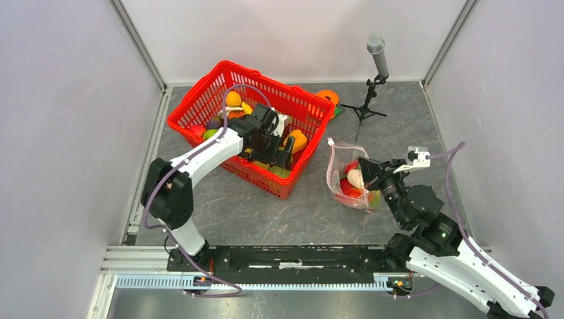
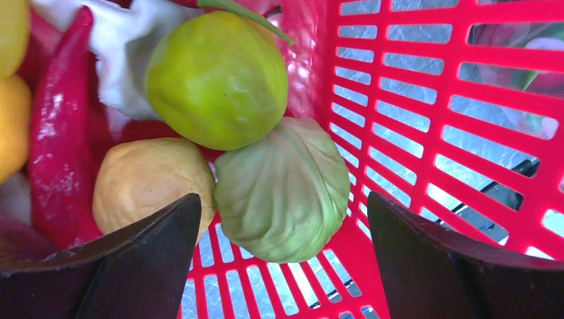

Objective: Place the food in the zip-top bag and seal the zipper

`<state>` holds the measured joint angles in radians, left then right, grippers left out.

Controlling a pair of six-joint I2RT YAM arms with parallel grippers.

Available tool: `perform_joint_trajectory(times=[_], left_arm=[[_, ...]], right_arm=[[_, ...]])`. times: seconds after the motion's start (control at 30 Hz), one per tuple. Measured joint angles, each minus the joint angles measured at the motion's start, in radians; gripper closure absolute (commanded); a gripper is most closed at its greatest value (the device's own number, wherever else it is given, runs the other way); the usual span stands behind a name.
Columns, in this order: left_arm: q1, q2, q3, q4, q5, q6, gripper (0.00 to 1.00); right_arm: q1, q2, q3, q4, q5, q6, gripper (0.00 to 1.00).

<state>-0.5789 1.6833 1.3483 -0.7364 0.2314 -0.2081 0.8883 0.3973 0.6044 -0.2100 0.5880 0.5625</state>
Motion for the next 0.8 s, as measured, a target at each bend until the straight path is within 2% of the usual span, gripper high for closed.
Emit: perform_joint_trajectory(times=[0.37,0.67,0.73,0.8], left_arm=[[-0.039,0.074,0.003,-0.048,0.005,0.036,0.03],[-0.080,0.121,0.047,-0.107,-0.038,0.086,0.01],[-0.098,0.148,0.071,-0.131,-0.064,0.101,0.06],[-0.109,0.166,0.080,-0.147,-0.090,0.109,0.22]], right_arm=[[0.000,0.024,0.000,0.006,0.011,-0.011,0.93],[0.000,0.037,0.000,0.013,0.017,-0.018,0.92],[0.000,0.037,0.000,0.014,0.017,-0.019,0.92],[0.000,0.038,0.000,0.014,0.016,-0.019,0.92]])
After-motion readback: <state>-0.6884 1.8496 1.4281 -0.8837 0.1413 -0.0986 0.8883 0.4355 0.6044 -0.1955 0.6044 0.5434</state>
